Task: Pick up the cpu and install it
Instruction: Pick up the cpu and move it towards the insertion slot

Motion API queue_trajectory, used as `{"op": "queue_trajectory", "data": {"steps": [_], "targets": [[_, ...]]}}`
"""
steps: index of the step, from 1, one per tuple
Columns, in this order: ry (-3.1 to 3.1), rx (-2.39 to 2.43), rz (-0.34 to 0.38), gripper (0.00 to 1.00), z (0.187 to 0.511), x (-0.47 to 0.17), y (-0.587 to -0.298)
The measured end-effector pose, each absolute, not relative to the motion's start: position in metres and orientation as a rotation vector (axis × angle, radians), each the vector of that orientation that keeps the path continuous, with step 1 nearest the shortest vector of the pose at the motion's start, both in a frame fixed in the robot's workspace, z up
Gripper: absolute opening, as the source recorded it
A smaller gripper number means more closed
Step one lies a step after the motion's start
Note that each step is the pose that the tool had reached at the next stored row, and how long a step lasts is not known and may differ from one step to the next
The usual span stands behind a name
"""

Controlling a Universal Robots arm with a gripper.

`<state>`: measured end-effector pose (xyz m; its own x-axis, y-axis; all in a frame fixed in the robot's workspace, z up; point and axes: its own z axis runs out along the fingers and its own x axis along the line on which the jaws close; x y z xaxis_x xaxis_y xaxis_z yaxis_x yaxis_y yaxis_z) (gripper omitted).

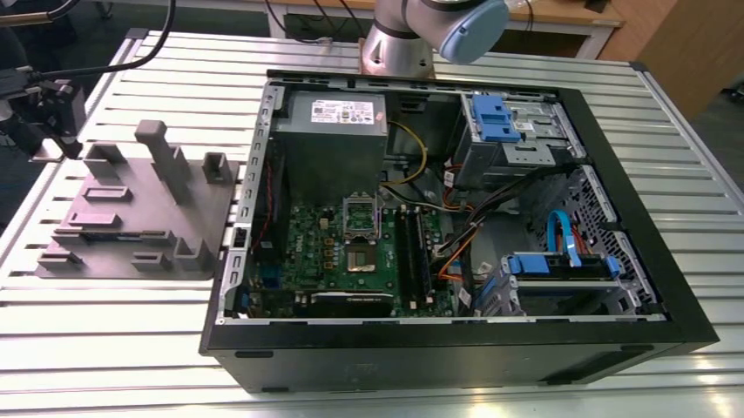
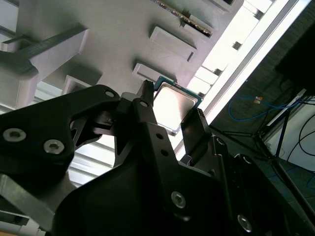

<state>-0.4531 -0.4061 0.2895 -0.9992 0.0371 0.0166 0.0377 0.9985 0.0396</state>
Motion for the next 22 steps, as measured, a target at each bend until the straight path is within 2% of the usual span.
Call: {"op": "queue_trajectory", "data": {"steps": [22], "targets": [[-3.125, -0.059, -0.062, 0.47, 0.2947, -0.4531, -0.4061]]}}
